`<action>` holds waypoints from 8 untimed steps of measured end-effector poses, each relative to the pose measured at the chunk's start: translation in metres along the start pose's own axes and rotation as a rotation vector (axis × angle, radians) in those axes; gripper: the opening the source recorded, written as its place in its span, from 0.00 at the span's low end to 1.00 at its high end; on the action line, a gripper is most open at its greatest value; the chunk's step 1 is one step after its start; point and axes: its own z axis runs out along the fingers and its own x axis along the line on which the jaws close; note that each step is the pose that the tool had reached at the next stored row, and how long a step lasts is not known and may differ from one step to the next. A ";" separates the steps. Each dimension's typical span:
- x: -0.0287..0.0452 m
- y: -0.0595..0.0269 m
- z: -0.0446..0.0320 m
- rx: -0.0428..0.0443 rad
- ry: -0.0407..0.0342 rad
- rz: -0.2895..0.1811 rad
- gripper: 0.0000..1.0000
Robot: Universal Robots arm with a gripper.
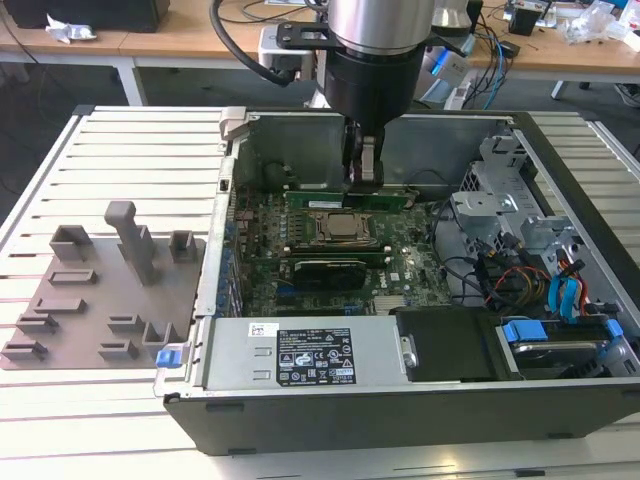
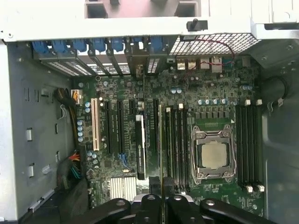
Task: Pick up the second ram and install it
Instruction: 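Pick up the second ram and move it above second insertion slot, then insert the second ram into the second slot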
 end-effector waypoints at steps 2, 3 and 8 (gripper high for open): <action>0.0000 -0.0001 0.0000 0.0000 0.0001 0.000 0.13; 0.0000 -0.0001 0.0000 0.0000 0.0000 0.000 0.13; -0.0001 -0.0002 0.0000 0.0000 0.0001 0.000 0.13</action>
